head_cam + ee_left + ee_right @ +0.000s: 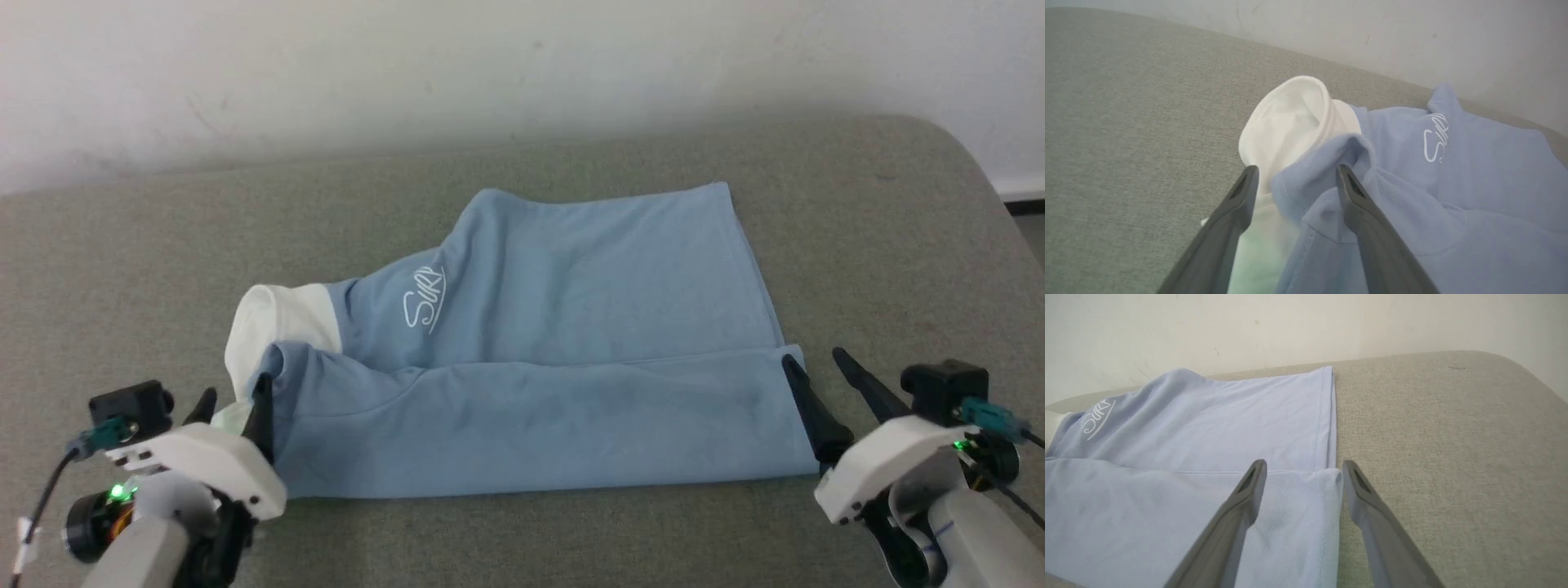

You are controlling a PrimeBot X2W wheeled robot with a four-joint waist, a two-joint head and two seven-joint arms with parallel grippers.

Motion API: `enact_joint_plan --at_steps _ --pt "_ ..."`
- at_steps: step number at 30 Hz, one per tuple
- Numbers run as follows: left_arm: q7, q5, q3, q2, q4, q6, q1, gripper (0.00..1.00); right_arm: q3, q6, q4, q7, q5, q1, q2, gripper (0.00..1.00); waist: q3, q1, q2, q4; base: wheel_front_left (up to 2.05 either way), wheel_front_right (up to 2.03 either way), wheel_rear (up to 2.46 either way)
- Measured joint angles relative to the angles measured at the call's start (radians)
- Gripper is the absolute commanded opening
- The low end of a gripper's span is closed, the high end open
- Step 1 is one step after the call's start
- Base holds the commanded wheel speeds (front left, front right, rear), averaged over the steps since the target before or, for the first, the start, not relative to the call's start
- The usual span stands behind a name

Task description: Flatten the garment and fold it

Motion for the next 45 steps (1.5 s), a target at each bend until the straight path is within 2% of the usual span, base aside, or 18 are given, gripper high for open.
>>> enact_joint_plan --at_steps 5,9,12,17,22,27,28,29,30,33,37,45 --pt "0.110 -0.025 0.018 0.098 -0.127 0.023 0.085 1.00 -0.075 0.000 -0.142 -0.009 -0.068 0.109 0.012 1.00 -0.050 -0.0001 0.0000 0.011 0.00 0.00 0.00" --pt "0.253 -0.048 -0.002 0.174 -0.226 0.027 0.119 1.00 -0.127 0.000 -0.272 0.046 -0.125 0.195 0.051 1.00 -0.082 -0.0002 0.0000 0.014 0.00 0.00 0.00" --pt "0.357 -0.068 -0.024 0.209 -0.274 0.031 0.126 1.00 -0.146 0.000 -0.359 0.090 -0.155 0.232 0.082 1.00 -0.088 -0.0001 0.0000 0.006 0.00 0.00 0.00" --pt "0.472 -0.085 -0.062 0.225 -0.271 0.035 0.122 1.00 -0.162 0.000 -0.451 0.145 -0.172 0.260 0.112 1.00 -0.067 0.0000 0.0000 -0.013 0.00 0.00 0.00" --pt "0.536 -0.101 -0.087 0.217 -0.179 0.034 0.077 1.00 -0.173 0.000 -0.486 0.168 -0.172 0.261 0.124 1.00 -0.033 0.0001 0.0000 -0.033 0.00 0.00 0.00" --pt "0.577 -0.109 -0.113 0.202 -0.080 0.015 0.018 1.00 -0.177 0.000 -0.488 0.188 -0.167 0.261 0.128 1.00 -0.002 0.0001 0.0000 -0.055 0.00 0.00 0.00" --pt "0.588 -0.109 -0.119 0.202 -0.066 0.011 0.006 0.93 -0.179 0.000 -0.486 0.194 -0.164 0.261 0.127 1.00 0.002 0.0000 0.0000 -0.059 0.00 0.00 0.00" --pt "0.595 -0.109 -0.123 0.199 -0.058 0.007 -0.003 0.50 -0.184 0.000 -0.482 0.201 -0.158 0.261 0.127 1.00 0.006 0.0001 0.0000 -0.064 0.00 0.00 0.00" --pt "0.599 -0.114 -0.123 0.195 -0.047 0.006 -0.008 0.00 -0.187 0.000 -0.477 0.212 -0.149 0.260 0.125 1.00 0.009 0.0000 0.0000 -0.068 0.00 0.00 0.00" --pt "0.622 -0.128 -0.132 0.184 -0.030 -0.015 -0.017 0.00 -0.199 0.000 -0.452 0.250 -0.131 0.256 0.107 1.00 0.011 0.0000 0.0000 -0.078 0.00 0.00 0.00" --pt "0.619 -0.132 -0.134 0.178 -0.023 -0.018 -0.017 0.00 -0.215 0.000 -0.389 0.342 -0.102 0.232 0.071 1.00 0.010 0.0000 0.0000 -0.076 0.00 0.00 0.00" --pt "0.602 -0.127 -0.147 0.170 -0.039 -0.037 -0.020 0.00 -0.124 0.000 -0.174 0.594 -0.016 0.100 0.035 1.00 0.004 0.0001 0.0000 -0.043 0.00 0.00 0.00"
